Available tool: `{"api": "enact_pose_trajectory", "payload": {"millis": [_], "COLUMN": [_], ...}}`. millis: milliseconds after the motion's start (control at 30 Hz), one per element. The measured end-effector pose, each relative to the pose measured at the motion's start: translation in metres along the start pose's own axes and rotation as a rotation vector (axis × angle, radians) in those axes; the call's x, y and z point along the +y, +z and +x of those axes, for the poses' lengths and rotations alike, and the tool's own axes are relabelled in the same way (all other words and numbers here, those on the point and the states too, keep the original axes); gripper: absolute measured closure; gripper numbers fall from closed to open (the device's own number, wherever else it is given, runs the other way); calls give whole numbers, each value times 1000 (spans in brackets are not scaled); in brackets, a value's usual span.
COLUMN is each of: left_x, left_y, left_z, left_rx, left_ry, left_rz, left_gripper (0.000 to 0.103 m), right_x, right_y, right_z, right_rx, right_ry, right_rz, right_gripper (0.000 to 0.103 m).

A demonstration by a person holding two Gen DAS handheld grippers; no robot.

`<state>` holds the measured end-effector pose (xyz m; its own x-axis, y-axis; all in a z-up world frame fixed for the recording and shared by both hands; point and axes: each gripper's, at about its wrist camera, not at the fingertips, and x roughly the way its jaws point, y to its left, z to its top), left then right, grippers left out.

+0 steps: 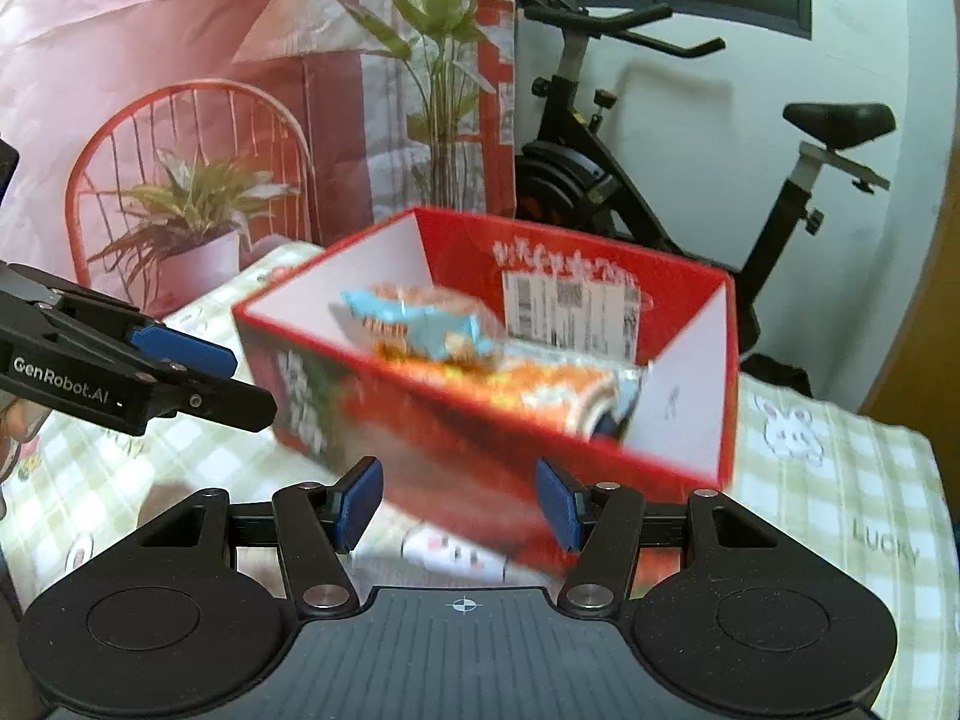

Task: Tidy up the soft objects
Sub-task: 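Lower both grippers to the white cable pouch and close on it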

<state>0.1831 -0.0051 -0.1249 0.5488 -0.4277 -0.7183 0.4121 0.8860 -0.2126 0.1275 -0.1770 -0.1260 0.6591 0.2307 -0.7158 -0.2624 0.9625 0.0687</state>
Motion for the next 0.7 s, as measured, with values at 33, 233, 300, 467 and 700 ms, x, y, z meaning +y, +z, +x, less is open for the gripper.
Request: {"api": "enact_pose_trajectory", "payload": {"millis": [33,233,300,467,700], "left_x": [-3,-18,-25,-35,-47], "left_y": [-5,-38,-46,-59,-76], "left_z": [1,9,14,26,36], "left_rx": [7,63,79,109,144], "left_ry": [-10,-81,-100,-152,-202], "left_rz": [-5,-21,-17,-20,-7], "left_gripper": [44,44,44,44,44], "right_x": [1,4,4,-2,-14], "right_y": [-7,-51,-65,-95,-122], "right_z": [-3,-21,-26,-31,-29], "right_rx": [5,45,59,101,162], "right_ry": [-3,-32,-47,-77,-75], "right_rz": [-1,30,47,112,213], "right_gripper": [50,45,41,33,23]}}
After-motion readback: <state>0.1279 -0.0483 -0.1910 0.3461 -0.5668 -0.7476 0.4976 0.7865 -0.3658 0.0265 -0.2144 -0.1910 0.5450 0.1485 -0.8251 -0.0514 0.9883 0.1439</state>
